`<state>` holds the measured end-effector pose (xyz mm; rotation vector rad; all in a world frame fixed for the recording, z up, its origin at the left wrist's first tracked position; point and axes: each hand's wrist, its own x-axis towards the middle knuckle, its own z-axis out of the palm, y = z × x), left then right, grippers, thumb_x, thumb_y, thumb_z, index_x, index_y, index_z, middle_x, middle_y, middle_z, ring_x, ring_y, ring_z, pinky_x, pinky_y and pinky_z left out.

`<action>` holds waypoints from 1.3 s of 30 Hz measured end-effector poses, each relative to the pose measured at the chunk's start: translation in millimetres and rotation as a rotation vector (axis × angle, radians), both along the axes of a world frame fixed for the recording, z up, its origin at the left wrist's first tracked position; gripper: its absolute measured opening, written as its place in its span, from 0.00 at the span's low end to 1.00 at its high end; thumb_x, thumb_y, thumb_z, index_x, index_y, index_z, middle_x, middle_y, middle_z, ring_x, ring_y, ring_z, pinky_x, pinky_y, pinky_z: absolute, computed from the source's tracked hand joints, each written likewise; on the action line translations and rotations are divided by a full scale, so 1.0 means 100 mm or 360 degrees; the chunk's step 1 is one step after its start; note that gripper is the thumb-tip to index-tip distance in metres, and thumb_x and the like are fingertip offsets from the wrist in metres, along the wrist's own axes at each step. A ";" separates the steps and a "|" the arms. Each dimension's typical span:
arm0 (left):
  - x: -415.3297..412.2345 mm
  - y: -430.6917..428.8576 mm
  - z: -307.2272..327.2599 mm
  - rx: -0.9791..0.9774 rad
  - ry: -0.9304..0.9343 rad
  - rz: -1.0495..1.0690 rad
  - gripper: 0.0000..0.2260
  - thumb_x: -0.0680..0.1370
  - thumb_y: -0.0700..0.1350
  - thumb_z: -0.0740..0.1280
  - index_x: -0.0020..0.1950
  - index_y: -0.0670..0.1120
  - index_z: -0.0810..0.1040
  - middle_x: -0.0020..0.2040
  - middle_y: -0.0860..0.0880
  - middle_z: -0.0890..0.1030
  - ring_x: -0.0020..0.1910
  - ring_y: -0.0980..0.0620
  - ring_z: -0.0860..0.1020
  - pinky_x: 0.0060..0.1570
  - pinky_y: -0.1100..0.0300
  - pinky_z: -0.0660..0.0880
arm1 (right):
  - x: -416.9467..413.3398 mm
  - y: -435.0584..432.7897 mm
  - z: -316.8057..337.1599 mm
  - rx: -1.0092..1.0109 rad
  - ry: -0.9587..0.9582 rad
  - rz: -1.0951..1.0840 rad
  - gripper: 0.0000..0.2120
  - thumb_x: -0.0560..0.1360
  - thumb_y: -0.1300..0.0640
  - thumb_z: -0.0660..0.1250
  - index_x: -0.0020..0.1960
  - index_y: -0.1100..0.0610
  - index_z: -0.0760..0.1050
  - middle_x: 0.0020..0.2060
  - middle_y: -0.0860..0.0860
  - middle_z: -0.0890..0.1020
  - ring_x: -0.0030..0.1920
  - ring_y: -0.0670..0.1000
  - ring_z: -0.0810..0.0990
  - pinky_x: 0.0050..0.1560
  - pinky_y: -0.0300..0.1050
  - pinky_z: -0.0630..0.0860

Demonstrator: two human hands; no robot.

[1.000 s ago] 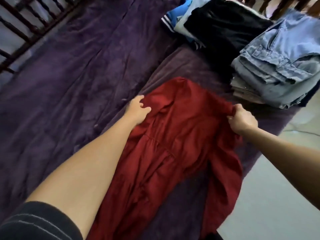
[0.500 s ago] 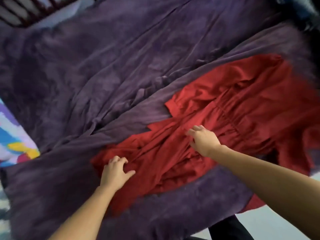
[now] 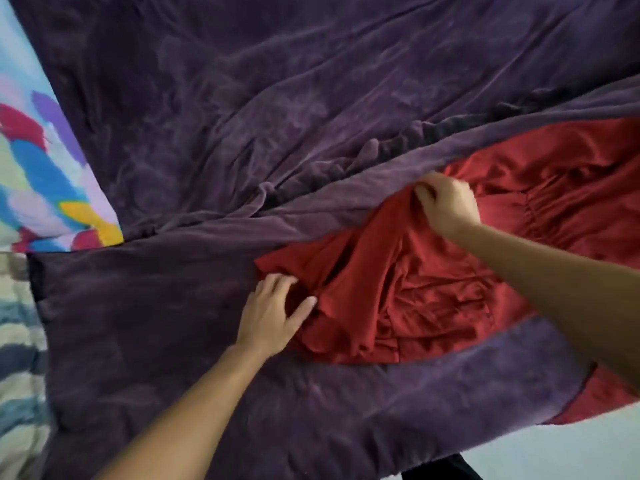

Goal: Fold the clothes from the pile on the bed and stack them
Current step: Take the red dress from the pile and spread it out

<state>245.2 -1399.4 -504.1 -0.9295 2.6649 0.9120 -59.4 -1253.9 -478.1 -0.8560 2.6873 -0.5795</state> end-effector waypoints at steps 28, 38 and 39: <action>-2.67 -2.61 -0.02 0.0355 0.0667 0.1397 0.07 0.79 0.42 0.61 0.42 0.50 0.70 0.28 0.52 0.76 0.22 0.59 0.77 0.23 0.63 0.73 | -1.43 -1.30 -0.26 -0.0100 -0.0225 0.0005 0.15 0.75 0.56 0.67 0.60 0.59 0.79 0.56 0.56 0.82 0.57 0.53 0.78 0.57 0.43 0.69; -1.30 -0.60 -0.37 0.0055 0.0420 0.1194 0.24 0.72 0.58 0.69 0.54 0.39 0.76 0.50 0.39 0.79 0.51 0.40 0.77 0.54 0.53 0.69 | -0.08 0.36 -0.40 -0.0117 -0.0019 0.0086 0.12 0.71 0.49 0.66 0.52 0.53 0.78 0.47 0.51 0.79 0.49 0.56 0.78 0.47 0.47 0.76; -1.03 -0.27 -0.38 0.0104 0.0368 0.1227 0.29 0.69 0.63 0.68 0.55 0.39 0.76 0.51 0.39 0.78 0.52 0.41 0.76 0.55 0.51 0.70 | 0.18 0.63 -0.42 -0.0056 -0.0021 0.0171 0.13 0.70 0.46 0.65 0.50 0.53 0.78 0.45 0.51 0.78 0.47 0.56 0.78 0.44 0.49 0.78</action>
